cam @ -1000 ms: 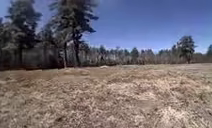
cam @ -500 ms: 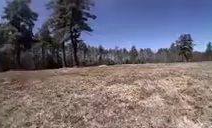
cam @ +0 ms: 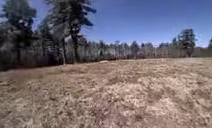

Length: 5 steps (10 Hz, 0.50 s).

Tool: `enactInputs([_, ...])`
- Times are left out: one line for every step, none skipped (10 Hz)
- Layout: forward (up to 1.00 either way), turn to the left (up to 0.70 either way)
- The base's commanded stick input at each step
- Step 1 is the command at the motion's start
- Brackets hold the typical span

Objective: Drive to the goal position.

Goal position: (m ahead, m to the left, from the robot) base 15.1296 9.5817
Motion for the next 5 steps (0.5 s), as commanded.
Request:
enactInputs([0.70,0.00])
enactInputs([0.70,-0.15])
enactInputs([0.70,-0.35])
enactInputs([0.70,-0.35])
enactInputs([0.70,-0.35])
